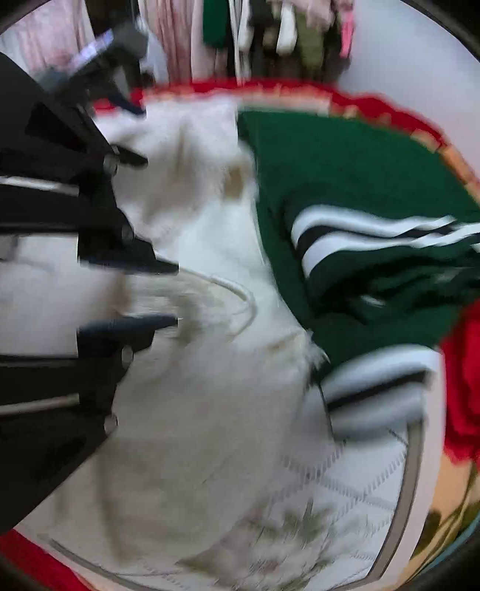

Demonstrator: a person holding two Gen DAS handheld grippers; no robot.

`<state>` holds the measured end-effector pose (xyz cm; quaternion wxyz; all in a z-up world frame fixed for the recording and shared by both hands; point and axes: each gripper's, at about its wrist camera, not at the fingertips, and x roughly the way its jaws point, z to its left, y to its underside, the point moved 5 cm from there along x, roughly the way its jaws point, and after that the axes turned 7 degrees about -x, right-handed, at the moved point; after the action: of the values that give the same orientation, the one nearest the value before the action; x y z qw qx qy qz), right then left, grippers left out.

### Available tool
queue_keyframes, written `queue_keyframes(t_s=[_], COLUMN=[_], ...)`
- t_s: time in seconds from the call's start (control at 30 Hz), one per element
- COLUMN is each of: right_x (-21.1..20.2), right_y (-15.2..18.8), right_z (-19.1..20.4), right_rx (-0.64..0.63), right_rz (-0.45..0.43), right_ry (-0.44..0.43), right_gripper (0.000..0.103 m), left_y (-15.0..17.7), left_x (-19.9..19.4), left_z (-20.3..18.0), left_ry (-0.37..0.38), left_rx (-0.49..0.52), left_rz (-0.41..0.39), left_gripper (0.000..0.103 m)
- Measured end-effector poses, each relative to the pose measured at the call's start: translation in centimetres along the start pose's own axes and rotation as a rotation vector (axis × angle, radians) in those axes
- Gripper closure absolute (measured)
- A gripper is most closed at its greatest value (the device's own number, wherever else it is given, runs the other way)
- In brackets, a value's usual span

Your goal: Fold large clothes

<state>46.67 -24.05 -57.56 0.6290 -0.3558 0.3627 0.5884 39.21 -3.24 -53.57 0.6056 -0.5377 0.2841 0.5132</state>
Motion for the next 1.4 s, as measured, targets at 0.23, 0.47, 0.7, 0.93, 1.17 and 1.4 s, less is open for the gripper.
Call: queue_keyframes(t_s=[0.23,0.47,0.7,0.93,1.17,1.4], right_x=[-12.7,-8.4,-3.1,-2.9,-10.5,-15.0], right_y=[8.7,19.1,17.8,17.9,18.3,21.2], right_z=[-7.7,-12.9,-14.6,-17.5,-15.3,-18.5], right_rx=[0.012,-0.044,-0.049,-0.003,-0.118,-0.032], right_rz=[-0.1,0.174,0.134,0.175,-0.037,0.086], right_ry=[0.187,0.394,0.518,0.452,-0.074,-0.448], right_gripper=[0.027,0.028,0.088,0.079,0.04,0.039], left_y=[7.7,16.2,18.7,18.3,18.8,23.6], left_x=[-6.1,-4.6,-1.4,-2.7,-11.2,-18.5], left_z=[-0.5,-5.8,-7.4,-7.4,-7.1,-12.5], left_ry=[0.101,0.148,0.086,0.002,-0.138,-0.17], left_rx=[-0.007,0.102,0.159,0.108,-0.039,-0.019], left_rz=[0.047,0.144,0.139,0.147,0.076,0.072], left_gripper=[0.008,0.008,0.0,0.0,0.0,0.0])
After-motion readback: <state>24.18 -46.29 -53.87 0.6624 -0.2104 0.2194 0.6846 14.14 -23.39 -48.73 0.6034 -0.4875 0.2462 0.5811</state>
